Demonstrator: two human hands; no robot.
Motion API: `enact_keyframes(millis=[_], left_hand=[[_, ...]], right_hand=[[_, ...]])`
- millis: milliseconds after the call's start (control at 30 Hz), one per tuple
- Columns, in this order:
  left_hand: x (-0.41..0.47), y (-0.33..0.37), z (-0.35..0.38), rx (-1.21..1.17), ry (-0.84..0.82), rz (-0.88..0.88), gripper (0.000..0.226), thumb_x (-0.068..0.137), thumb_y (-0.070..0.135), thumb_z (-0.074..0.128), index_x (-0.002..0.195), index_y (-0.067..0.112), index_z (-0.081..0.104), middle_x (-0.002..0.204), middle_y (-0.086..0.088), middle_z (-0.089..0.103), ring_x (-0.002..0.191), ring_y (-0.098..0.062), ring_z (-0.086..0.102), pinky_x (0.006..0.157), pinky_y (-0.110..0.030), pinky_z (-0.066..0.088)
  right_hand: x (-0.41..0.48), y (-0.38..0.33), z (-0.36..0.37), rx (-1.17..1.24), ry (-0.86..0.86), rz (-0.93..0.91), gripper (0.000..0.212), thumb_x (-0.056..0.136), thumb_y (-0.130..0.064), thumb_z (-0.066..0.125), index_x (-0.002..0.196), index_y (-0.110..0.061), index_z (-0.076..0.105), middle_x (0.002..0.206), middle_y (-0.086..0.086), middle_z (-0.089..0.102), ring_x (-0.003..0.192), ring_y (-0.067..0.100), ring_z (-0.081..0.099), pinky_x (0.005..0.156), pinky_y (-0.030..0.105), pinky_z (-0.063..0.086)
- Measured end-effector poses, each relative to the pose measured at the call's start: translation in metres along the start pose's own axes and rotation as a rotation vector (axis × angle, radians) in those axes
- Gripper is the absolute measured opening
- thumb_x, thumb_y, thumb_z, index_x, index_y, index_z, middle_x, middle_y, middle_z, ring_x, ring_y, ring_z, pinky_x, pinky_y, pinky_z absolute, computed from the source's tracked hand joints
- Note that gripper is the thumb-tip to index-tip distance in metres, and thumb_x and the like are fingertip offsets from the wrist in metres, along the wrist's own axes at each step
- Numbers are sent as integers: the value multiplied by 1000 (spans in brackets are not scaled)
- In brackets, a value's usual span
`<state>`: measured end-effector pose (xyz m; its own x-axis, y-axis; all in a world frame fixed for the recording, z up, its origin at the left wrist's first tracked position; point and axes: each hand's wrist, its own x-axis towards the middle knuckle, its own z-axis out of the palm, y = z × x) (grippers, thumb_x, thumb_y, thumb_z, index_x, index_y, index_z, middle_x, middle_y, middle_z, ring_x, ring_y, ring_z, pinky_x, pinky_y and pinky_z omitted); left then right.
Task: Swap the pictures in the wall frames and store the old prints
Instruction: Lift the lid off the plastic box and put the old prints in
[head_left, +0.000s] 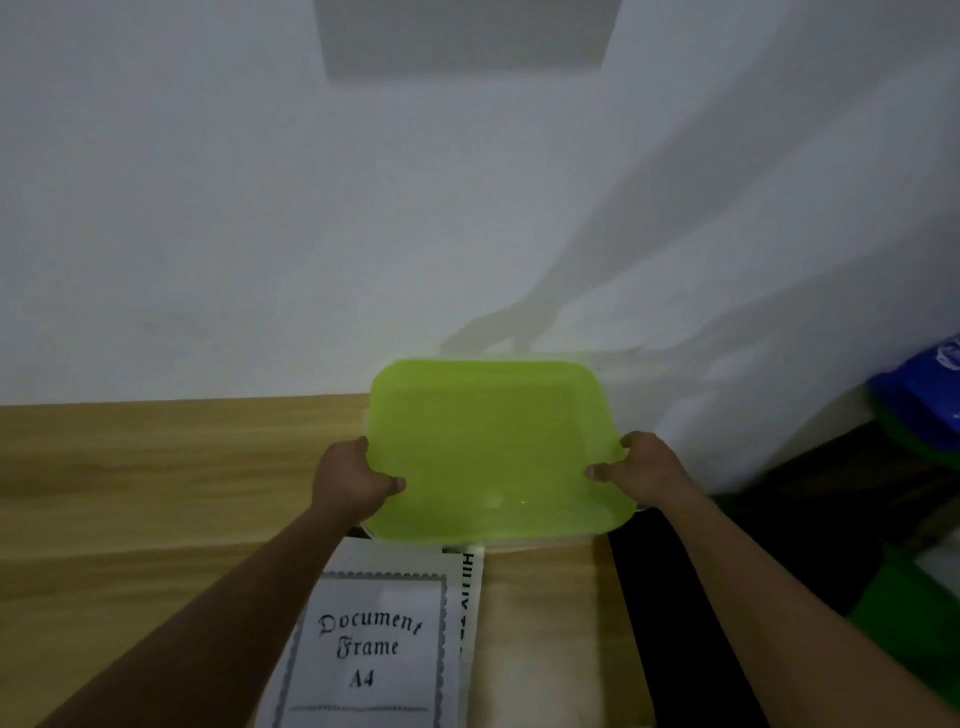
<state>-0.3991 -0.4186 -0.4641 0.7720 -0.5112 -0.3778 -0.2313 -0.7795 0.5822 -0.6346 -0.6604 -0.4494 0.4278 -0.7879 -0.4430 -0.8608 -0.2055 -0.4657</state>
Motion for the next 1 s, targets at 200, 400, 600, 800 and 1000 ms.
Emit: enact_keyframes(millis=[200,400,600,800,1000], left_hand=[[3,-1,-2,-168,18,-93,75,69,14,86,135,2,52,123,-15,65,106,-32,64,88,-39,52],[-3,-1,-22,-271,40,-74,84,68,13,86,141,5,46,131,-14,59,114,-32,59,92,-41,50],[-16,-35,-76,-390,67,-61,81,59,9,89,133,9,55,122,-11,65,106,-28,63,91,-47,53],[-30,-108,-150,-434,57,-71,81,65,-4,83,138,8,50,105,-9,60,90,-22,57,84,-33,49],[-28,-221,-242,-394,60,-113,89,64,0,84,143,9,43,132,-17,56,120,-28,55,95,-35,45]], right_hand=[[-1,-4,-2,162,-7,29,55,71,-20,89,114,4,64,99,12,63,85,25,59,73,33,49],[-8,-14,-12,251,27,-9,38,66,-16,91,96,-4,71,100,15,72,77,22,64,66,29,48],[-36,-53,-3,349,-5,-56,100,64,-16,93,147,-2,38,134,19,56,111,29,60,82,31,45],[-89,-129,44,310,-103,-132,87,65,-10,91,141,-7,49,96,5,63,79,15,62,73,31,48],[-128,-226,148,352,-182,-144,94,63,-8,92,142,-2,42,128,18,60,106,32,63,78,37,51]])
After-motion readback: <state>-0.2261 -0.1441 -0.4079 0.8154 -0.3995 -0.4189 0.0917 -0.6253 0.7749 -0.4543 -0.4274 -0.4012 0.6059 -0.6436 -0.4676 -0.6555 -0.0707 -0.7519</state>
